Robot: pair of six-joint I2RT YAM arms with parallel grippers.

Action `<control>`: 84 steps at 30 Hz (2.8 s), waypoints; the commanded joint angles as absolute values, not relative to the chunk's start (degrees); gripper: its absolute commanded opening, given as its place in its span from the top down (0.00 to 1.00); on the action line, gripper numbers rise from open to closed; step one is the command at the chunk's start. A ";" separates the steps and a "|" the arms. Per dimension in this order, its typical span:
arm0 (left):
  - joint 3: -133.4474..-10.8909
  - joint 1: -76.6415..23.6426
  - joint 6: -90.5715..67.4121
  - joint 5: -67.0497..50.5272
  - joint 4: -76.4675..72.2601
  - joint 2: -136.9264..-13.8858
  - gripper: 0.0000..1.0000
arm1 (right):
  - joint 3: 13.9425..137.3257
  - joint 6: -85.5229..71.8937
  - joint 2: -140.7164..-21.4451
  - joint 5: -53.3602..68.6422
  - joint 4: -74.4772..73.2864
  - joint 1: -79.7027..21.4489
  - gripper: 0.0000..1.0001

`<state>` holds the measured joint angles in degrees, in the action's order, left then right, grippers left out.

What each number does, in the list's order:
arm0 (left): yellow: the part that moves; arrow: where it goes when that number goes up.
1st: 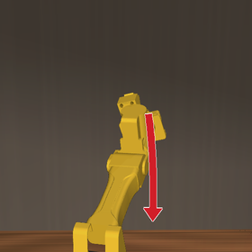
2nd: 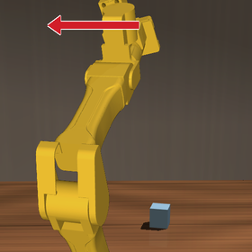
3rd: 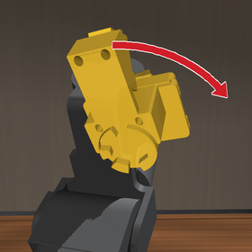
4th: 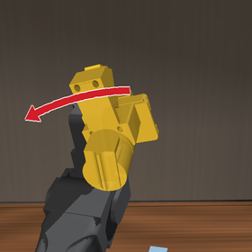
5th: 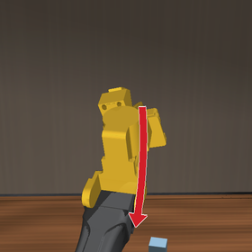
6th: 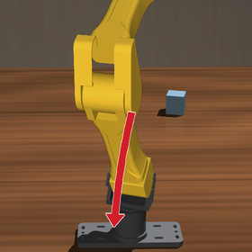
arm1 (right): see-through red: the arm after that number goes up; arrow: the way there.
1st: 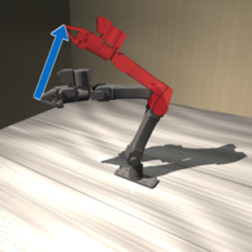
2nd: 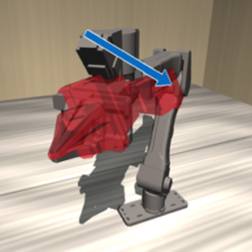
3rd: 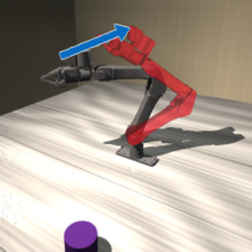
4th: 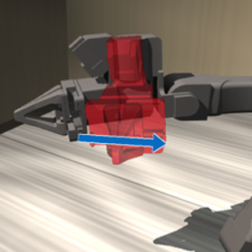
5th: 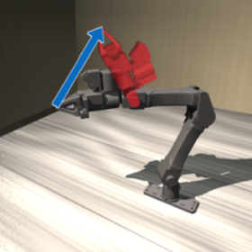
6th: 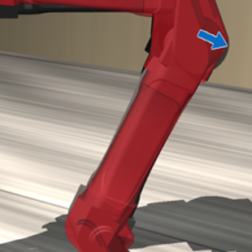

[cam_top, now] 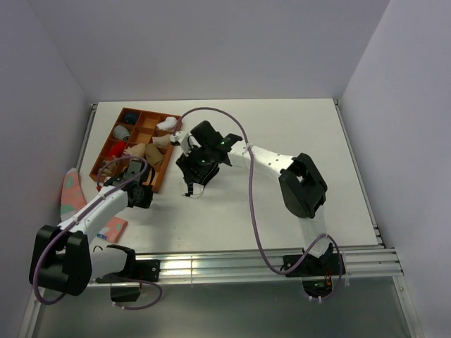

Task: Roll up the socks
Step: Adjust the storage box at the center of the board, then roll the sock at the center of the board.

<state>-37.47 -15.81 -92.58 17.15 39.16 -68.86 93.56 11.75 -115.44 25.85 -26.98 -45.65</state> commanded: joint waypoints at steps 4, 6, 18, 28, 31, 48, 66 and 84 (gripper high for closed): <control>-36.21 -9.15 -87.98 16.70 32.70 -69.95 0.98 | 93.61 8.09 -116.54 21.01 -21.80 -49.57 0.35; -37.26 -8.18 -85.97 16.09 31.56 -71.36 0.98 | 93.17 6.42 -116.98 19.87 -21.27 -49.92 0.36; -45.08 -8.17 -80.69 13.10 26.20 -82.35 0.99 | 89.40 7.12 -120.85 16.00 -17.58 -50.19 0.38; -48.07 -8.17 -78.49 10.72 23.21 -87.18 0.99 | 84.99 6.59 -119.18 12.48 -13.98 -51.42 0.38; -48.16 -8.17 -78.31 10.29 22.50 -87.71 0.99 | 84.38 6.33 -118.74 11.87 -13.19 -52.29 0.38; -48.25 -9.23 -75.50 7.21 19.69 -86.49 0.98 | 79.45 5.36 -113.38 3.25 -9.05 -55.28 0.34; -46.32 -9.67 -74.97 7.12 21.00 -81.66 0.96 | 80.15 5.80 -116.10 3.61 -8.79 -58.10 0.40; -44.83 -10.11 -69.26 7.30 23.38 -72.08 0.95 | 78.66 11.16 -118.21 6.14 -12.99 -57.83 0.57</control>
<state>-45.30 -9.58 -72.18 7.33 23.49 -74.83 79.46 9.21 -118.45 4.08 -10.28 -57.98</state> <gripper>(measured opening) 0.046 0.447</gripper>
